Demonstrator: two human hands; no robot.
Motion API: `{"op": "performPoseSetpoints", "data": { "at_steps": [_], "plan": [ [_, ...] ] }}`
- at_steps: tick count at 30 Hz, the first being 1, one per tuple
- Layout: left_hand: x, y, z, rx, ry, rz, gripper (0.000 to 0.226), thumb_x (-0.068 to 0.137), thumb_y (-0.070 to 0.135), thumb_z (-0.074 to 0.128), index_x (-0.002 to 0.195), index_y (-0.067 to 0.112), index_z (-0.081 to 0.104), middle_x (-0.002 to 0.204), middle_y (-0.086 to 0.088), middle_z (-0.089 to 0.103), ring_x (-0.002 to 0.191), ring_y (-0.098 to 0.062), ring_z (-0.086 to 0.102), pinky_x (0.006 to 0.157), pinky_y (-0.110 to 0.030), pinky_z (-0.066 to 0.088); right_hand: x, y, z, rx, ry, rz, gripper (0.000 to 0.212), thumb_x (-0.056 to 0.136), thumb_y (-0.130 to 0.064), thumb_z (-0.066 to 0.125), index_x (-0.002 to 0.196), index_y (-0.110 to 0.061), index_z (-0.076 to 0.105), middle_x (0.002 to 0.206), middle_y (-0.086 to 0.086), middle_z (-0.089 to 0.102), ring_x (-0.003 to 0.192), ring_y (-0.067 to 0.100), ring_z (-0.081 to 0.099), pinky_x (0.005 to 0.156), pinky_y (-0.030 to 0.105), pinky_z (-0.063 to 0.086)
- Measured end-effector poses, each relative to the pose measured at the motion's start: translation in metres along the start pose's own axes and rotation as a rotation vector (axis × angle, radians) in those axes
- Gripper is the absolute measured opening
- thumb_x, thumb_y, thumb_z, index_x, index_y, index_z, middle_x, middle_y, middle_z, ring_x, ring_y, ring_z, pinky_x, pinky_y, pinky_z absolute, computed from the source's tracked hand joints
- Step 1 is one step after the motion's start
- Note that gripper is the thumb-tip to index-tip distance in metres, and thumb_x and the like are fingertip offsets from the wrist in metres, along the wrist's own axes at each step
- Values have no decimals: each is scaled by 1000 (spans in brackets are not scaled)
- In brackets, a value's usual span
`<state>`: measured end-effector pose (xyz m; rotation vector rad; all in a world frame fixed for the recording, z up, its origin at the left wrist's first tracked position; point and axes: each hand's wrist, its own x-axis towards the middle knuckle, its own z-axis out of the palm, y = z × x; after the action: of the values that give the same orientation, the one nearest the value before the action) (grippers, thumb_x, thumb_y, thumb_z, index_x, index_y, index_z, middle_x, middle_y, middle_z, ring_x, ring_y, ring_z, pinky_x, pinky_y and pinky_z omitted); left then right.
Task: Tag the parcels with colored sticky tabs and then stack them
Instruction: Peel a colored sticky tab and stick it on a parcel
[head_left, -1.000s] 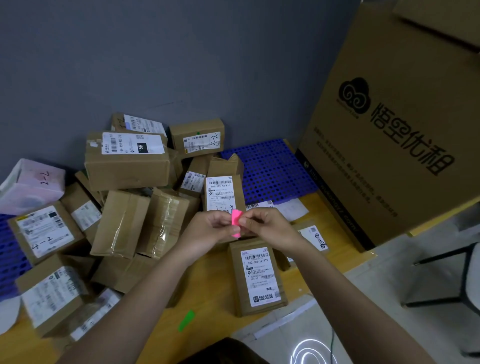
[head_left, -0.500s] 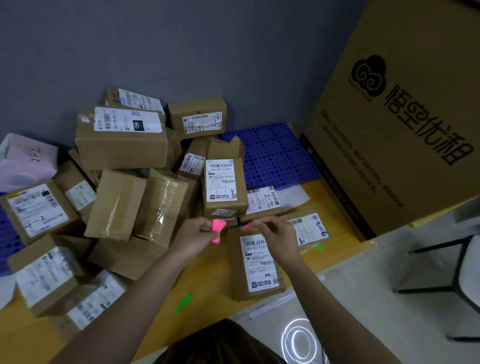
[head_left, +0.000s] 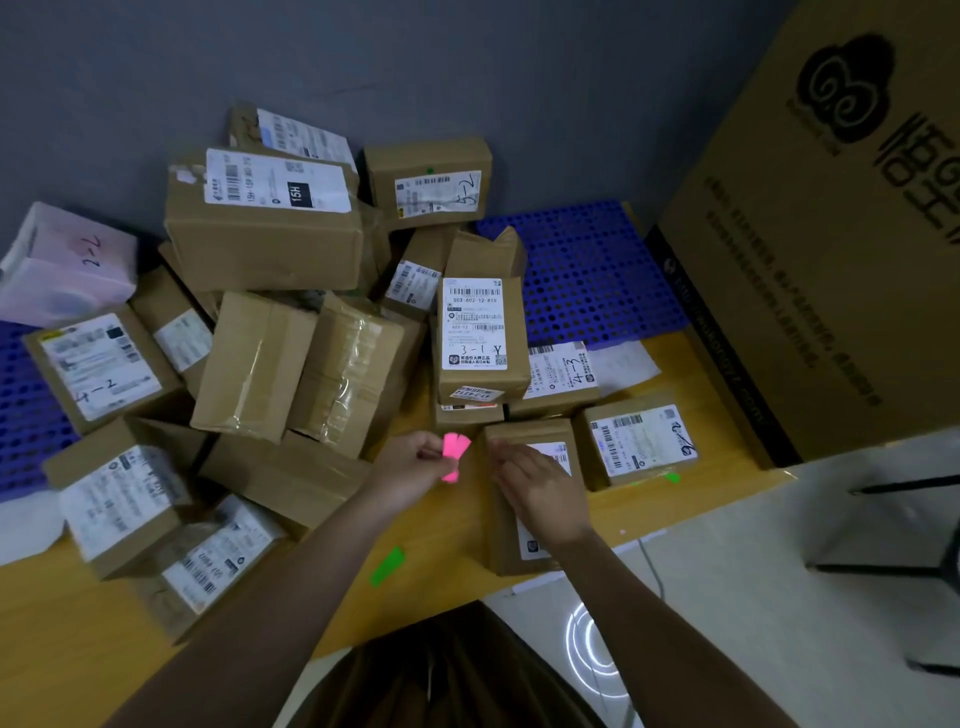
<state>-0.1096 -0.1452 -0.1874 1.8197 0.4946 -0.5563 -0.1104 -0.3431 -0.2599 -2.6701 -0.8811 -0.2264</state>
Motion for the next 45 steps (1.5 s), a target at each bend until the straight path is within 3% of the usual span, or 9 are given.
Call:
{"op": "performPoseSetpoints", "data": {
  "at_steps": [6, 9, 14, 19, 25, 30, 39, 42, 45],
  "plan": [
    [3, -3, -1, -11, 1, -12, 19, 83, 3, 68, 76, 20, 62, 77, 3, 64, 79, -14, 60, 88, -38, 48, -1, -5, -7, 172, -54, 142, 34, 95, -30, 47, 107, -11, 72, 119, 1, 68, 109, 16, 63, 90, 29, 53],
    [4, -3, -1, -8, -14, -12, 17, 83, 5, 68, 77, 20, 62, 79, 2, 64, 83, -16, 61, 91, -40, 48, 10, -3, -13, 197, -90, 144, 29, 91, -28, 48, 93, -12, 71, 116, 2, 68, 104, 20, 64, 78, 29, 56],
    [6, -7, -1, -16, -29, -8, 17, 85, 6, 67, 79, 20, 61, 82, 1, 64, 90, -22, 62, 91, -40, 48, 11, 3, -12, 330, -176, 230, 9, 87, -10, 63, 92, -9, 70, 128, 1, 62, 114, 22, 58, 86, 33, 54],
    [10, -15, -1, -74, -53, -3, 15, 85, 7, 67, 86, 21, 62, 89, -2, 65, 92, -22, 63, 84, -35, 51, 25, -3, -38, 587, 59, 469, 23, 89, 5, 57, 102, -8, 71, 104, -4, 66, 90, 6, 62, 77, 2, 42],
    [21, -40, 3, 78, -53, -10, 12, 83, 11, 70, 92, 17, 65, 86, 1, 66, 83, -18, 62, 74, -29, 47, 32, -21, -39, 697, 80, 609, 17, 92, -9, 59, 96, -20, 71, 99, -8, 67, 89, 4, 62, 72, 20, 51],
    [41, -67, 10, 299, -37, -57, 24, 79, 8, 74, 101, 0, 68, 99, -16, 70, 93, -28, 65, 70, -25, 42, 22, -19, -41, 628, 37, 683, 17, 93, -8, 57, 99, -15, 71, 93, -16, 60, 82, 5, 59, 73, 24, 52],
    [54, -85, 20, 518, -24, -68, 12, 90, 22, 61, 98, 15, 68, 103, -13, 70, 95, -30, 63, 77, -32, 49, 10, -2, -45, 556, 18, 776, 16, 94, -8, 56, 103, -9, 69, 106, 5, 65, 88, 12, 58, 71, 10, 43],
    [50, -70, 23, 723, 20, 10, 24, 93, 15, 52, 115, 8, 60, 120, -17, 60, 110, -34, 56, 87, -35, 45, 2, 11, -48, 443, 97, 837, 18, 92, -5, 56, 105, -7, 69, 104, 7, 66, 93, 19, 59, 79, 24, 47],
    [46, -50, 27, 678, 111, 144, 31, 94, 13, 49, 124, 13, 57, 130, -12, 49, 111, -33, 54, 89, -36, 45, -7, 36, -53, 185, 161, 807, 34, 79, 1, 61, 111, -8, 66, 121, 15, 60, 112, 37, 51, 90, 33, 37]
  ]
}}
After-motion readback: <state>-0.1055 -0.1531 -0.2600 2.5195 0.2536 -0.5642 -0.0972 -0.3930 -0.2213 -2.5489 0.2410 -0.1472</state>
